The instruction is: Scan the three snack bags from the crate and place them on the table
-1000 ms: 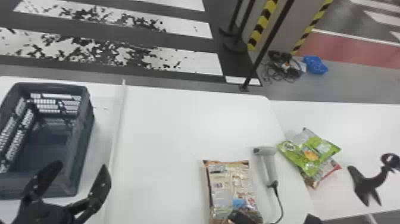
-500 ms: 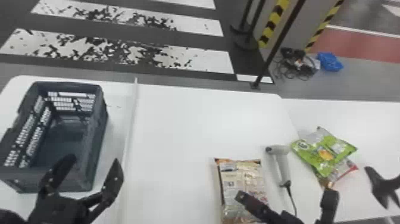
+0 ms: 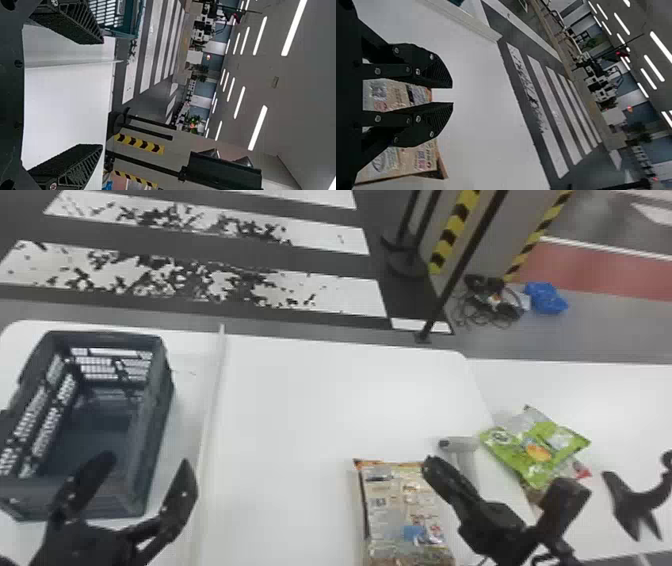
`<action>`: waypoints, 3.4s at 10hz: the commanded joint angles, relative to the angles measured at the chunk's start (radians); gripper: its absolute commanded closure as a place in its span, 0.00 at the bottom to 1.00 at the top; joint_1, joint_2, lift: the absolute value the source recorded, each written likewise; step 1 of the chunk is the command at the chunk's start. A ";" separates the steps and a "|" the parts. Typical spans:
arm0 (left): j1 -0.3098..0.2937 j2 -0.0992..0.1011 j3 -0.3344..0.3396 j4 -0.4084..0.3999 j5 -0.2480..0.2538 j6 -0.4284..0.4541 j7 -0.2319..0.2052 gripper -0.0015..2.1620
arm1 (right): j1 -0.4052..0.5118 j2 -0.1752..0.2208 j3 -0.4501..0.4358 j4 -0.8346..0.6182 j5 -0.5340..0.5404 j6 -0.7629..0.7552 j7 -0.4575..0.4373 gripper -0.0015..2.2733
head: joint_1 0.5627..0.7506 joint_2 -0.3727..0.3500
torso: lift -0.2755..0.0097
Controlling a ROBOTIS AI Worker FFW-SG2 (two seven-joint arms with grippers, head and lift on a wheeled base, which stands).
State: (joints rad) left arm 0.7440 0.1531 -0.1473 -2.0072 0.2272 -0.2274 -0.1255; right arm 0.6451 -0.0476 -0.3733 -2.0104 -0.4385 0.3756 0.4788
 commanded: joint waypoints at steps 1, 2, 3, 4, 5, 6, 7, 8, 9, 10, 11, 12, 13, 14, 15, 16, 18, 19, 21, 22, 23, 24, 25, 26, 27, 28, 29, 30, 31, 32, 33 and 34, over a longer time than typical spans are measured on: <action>0.000 0.000 0.000 -0.002 -0.008 0.000 0.003 0.03 | 0.010 -0.001 0.068 0.082 0.110 -0.257 -0.048 0.98 | 0.70 0.16 | 0.84; 0.000 0.000 0.000 -0.004 -0.008 0.000 0.007 0.03 | 0.010 -0.001 0.106 0.139 0.153 -0.355 -0.083 0.98 | 0.70 0.14 | 0.84; 0.000 -0.001 -0.005 -0.008 -0.009 0.000 0.017 0.03 | 0.010 -0.003 0.139 0.193 0.176 -0.432 -0.115 0.98 | 0.70 0.14 | 0.84; -0.002 0.000 -0.006 -0.010 -0.009 0.000 0.024 0.03 | 0.010 -0.005 0.172 0.240 0.188 -0.505 -0.137 0.98 | 0.70 0.16 | 0.84; -0.005 0.000 -0.008 -0.008 -0.012 0.003 0.029 0.03 | 0.011 -0.005 0.192 0.283 0.199 -0.570 -0.157 0.98 | 0.70 0.17 | 0.84; -0.008 0.000 -0.006 -0.007 -0.012 0.006 0.030 0.03 | 0.011 -0.006 0.211 0.340 0.208 -0.662 -0.174 0.98 | 0.70 0.18 | 0.84; -0.008 0.002 -0.006 -0.005 -0.012 0.006 0.032 0.03 | 0.008 -0.009 0.228 0.400 0.221 -0.757 -0.207 0.98 | 0.70 0.19 | 0.84; -0.009 0.002 -0.006 -0.007 -0.012 0.003 0.032 0.03 | -0.007 -0.014 0.240 0.461 0.231 -0.812 -0.229 0.98 | 0.70 0.19 | 0.84; -0.009 0.002 -0.006 -0.008 -0.012 0.006 0.032 0.03 | -0.025 -0.015 0.243 0.521 0.239 -0.858 -0.233 0.98 | 0.70 0.18 | 0.84; -0.008 0.003 -0.008 -0.007 -0.012 0.006 0.032 0.03 | -0.044 -0.021 0.251 0.576 0.239 -0.876 -0.232 0.98 | 0.70 0.18 | 0.84; -0.008 0.003 -0.009 -0.007 -0.012 0.006 0.032 0.03 | -0.062 -0.023 0.257 0.624 0.239 -0.898 -0.233 0.98 | 0.70 0.18 | 0.84; -0.006 0.005 -0.011 -0.007 -0.012 0.006 0.032 0.03 | -0.074 -0.023 0.260 0.659 0.239 -0.907 -0.235 0.98 | 0.70 0.17 | 0.84; -0.005 0.010 -0.014 -0.005 -0.012 0.006 0.030 0.03 | -0.076 -0.023 0.260 0.677 0.238 -0.910 -0.236 0.98 | 0.70 0.17 | 0.84; 0.000 0.013 -0.014 -0.007 -0.012 0.006 0.030 0.03 | -0.099 -0.023 0.264 0.719 0.239 -0.910 -0.236 0.98 | 0.70 0.16 | 0.84; 0.002 0.014 -0.014 -0.007 -0.012 0.006 0.032 0.03 | -0.116 -0.024 0.266 0.757 0.241 -0.910 -0.236 0.98 | 0.70 0.16 | 0.84; 0.003 0.016 -0.017 -0.005 -0.012 0.006 0.030 0.03 | -0.133 -0.024 0.269 0.791 0.242 -0.910 -0.236 0.98 | 0.70 0.16 | 0.84; 0.003 0.017 -0.023 -0.004 -0.012 0.003 0.032 0.03 | -0.131 -0.023 0.271 0.803 0.238 -0.950 -0.240 0.98 | 0.70 0.16 | 0.84; 0.003 0.017 -0.026 -0.005 -0.012 0.003 0.032 0.03 | -0.096 -0.023 0.277 0.763 0.231 -1.014 -0.267 0.98 | 0.70 0.15 | 0.84; 0.003 0.017 -0.026 -0.004 -0.012 0.003 0.032 0.03 | 0.010 -0.024 0.271 0.585 0.204 -1.113 -0.284 0.95 | 0.70 0.12 | 0.84; 0.003 0.017 -0.031 -0.004 -0.014 0.003 0.032 0.03 | 0.050 -0.024 0.261 0.504 0.175 -1.146 -0.282 0.76 | 0.70 0.12 | 0.84; 0.003 0.017 -0.032 -0.004 -0.014 0.000 0.032 0.03 | 0.076 -0.035 0.248 0.437 0.182 -1.125 -0.282 0.09 | 0.70 0.10 | 0.84; 0.003 0.017 -0.032 -0.002 -0.014 0.000 0.032 0.03 | 0.080 -0.046 0.214 0.392 0.196 -1.024 -0.279 0.00 | 0.70 0.08 | 0.84; 0.005 0.017 -0.032 0.001 -0.014 -0.003 0.032 0.03 | 0.077 -0.067 0.185 0.371 0.199 -0.947 -0.275 0.01 | 0.70 0.07 | 0.84; 0.006 0.017 -0.032 0.001 -0.014 -0.006 0.032 0.03 | 0.061 -0.077 0.152 0.364 0.199 -0.864 -0.252 0.02 | 0.70 0.05 | 0.84; 0.012 0.020 -0.032 0.001 -0.014 -0.022 0.032 0.03 | 0.024 -0.086 0.116 0.377 0.204 -0.757 -0.217 0.03 | 0.70 0.03 | 0.84; 0.018 0.023 -0.032 0.001 -0.014 -0.031 0.032 0.03 | -0.019 -0.100 0.093 0.406 0.219 -0.677 -0.190 0.03 | 0.70 0.03 | 0.84; 0.025 0.023 -0.032 0.001 -0.014 -0.046 0.032 0.03 | -0.059 -0.117 0.077 0.437 0.225 -0.637 -0.171 0.03 | 0.70 0.03 | 0.84; 0.029 0.025 -0.032 -0.002 -0.019 -0.052 0.032 0.03 | -0.096 -0.129 0.070 0.467 0.238 -0.619 -0.151 0.03 | 0.70 0.03 | 0.84; 0.035 0.025 -0.032 -0.004 -0.025 -0.055 0.032 0.03 | -0.133 -0.141 0.057 0.504 0.241 -0.591 -0.129 0.03 | 0.70 0.03 | 0.84; 0.040 0.025 -0.032 -0.007 -0.031 -0.059 0.032 0.03 | -0.173 -0.152 0.040 0.545 0.244 -0.557 -0.103 0.03 | 0.70 0.03 | 0.84; 0.043 0.025 -0.032 -0.010 -0.034 -0.059 0.032 0.03 | -0.206 -0.166 0.031 0.590 0.241 -0.536 -0.075 0.03 | 0.70 0.03 | 0.84; 0.044 0.025 -0.032 -0.011 -0.037 -0.055 0.032 0.03 | -0.229 -0.179 0.028 0.621 0.239 -0.514 -0.066 0.03 | 0.70 0.03 | 0.84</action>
State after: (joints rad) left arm 0.7874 0.1779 -0.1795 -2.0181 0.1919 -0.2845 -0.0935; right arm 0.4300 -0.2194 -0.3433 -1.4083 -0.1978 -0.1518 0.4132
